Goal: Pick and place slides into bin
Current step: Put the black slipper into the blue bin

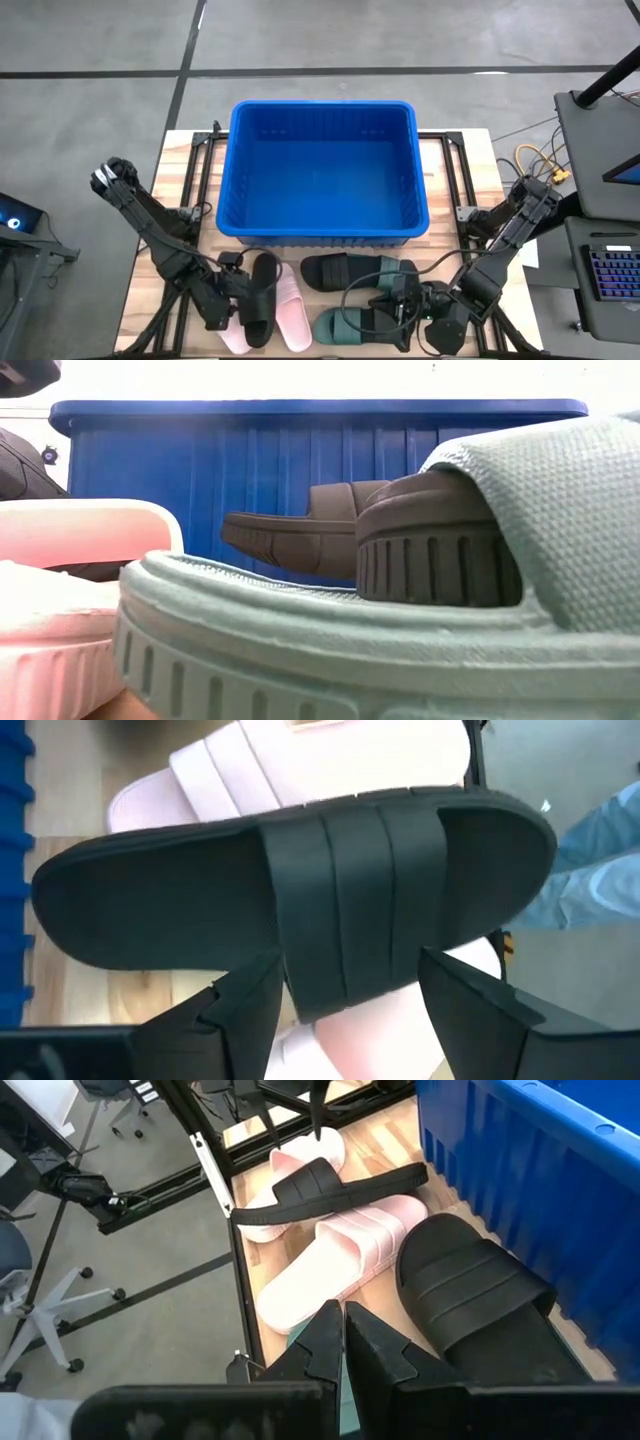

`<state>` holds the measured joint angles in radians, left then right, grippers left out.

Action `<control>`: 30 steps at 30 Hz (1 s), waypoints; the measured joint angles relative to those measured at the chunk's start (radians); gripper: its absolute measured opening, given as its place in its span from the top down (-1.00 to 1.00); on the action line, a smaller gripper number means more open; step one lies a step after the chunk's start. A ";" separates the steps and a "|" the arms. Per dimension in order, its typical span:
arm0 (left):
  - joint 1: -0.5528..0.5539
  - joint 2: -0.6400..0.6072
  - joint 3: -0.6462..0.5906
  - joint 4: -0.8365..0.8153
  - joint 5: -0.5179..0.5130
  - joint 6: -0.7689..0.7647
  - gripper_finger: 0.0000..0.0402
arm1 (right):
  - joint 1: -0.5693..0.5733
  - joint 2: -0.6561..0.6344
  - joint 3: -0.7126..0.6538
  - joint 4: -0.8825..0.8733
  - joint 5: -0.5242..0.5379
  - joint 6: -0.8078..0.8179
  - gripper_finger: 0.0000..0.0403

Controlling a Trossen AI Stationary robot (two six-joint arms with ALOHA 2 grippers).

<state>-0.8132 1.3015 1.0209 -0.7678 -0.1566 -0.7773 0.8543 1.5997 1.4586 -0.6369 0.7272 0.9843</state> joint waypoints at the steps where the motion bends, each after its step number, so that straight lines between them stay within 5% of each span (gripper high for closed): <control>1: 0.006 -0.004 -0.009 0.000 0.000 0.000 -0.08 | 0.000 0.000 0.000 0.000 0.000 0.000 0.96; 30: 0.048 -0.021 -0.221 0.337 0.107 -0.054 -0.08 | 0.000 -0.001 0.000 0.014 -0.001 0.000 0.96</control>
<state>-0.7654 1.2802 0.8002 -0.4304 -0.0501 -0.8314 0.8543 1.5990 1.4586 -0.6231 0.7264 0.9840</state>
